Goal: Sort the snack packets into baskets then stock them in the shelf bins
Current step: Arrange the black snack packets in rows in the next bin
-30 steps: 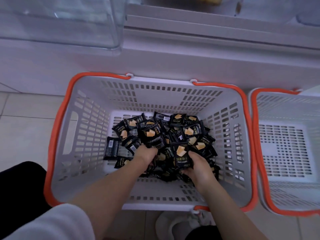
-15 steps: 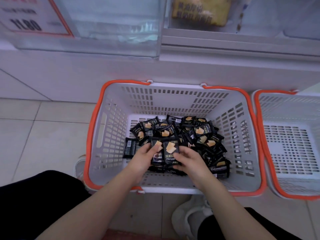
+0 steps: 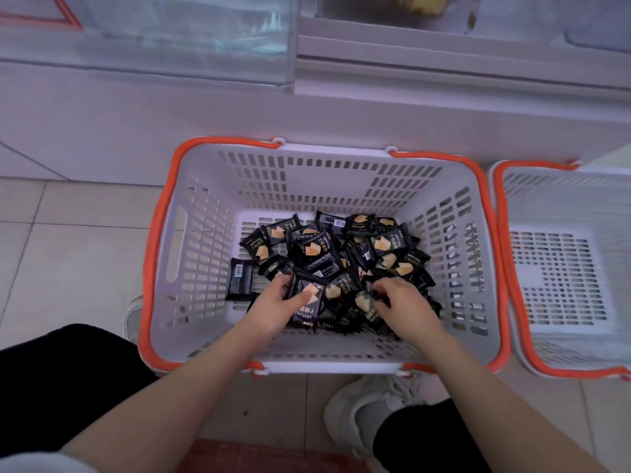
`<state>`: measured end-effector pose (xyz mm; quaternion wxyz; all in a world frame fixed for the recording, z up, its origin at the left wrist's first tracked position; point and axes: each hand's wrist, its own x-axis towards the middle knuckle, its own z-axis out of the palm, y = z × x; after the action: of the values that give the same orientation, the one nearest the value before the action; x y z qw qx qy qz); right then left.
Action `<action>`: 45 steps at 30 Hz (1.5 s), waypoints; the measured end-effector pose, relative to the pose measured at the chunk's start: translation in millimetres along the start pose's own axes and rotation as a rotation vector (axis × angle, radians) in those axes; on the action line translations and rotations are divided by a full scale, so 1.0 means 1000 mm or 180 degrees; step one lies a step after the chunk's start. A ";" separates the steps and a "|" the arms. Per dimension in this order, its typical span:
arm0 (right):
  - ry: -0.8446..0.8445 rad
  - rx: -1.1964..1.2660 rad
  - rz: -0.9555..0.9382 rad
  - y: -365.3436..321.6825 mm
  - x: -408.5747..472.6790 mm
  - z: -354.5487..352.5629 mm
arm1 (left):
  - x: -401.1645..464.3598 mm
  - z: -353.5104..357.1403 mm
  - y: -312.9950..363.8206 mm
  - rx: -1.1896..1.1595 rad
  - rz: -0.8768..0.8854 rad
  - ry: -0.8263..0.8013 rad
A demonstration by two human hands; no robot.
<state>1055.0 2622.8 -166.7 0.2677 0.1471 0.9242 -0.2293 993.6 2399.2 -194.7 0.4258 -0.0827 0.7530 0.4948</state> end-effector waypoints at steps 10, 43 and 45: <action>-0.1010 -0.2895 -0.1249 0.050 0.008 -0.005 | 0.029 0.010 0.016 0.0237 -0.0290 -0.0395; 0.0136 0.5834 -0.0579 -0.199 -0.078 -0.129 | -0.132 -0.108 0.174 0.0440 0.2339 0.0162; 0.0067 0.5663 -0.0579 -0.200 -0.087 -0.135 | -0.137 -0.114 0.174 0.0435 0.2219 0.0021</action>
<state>988.8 2507.0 52.2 0.0268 0.2285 0.4149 -0.8803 920.1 2351.6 38.9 0.2334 0.2064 0.7687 0.5586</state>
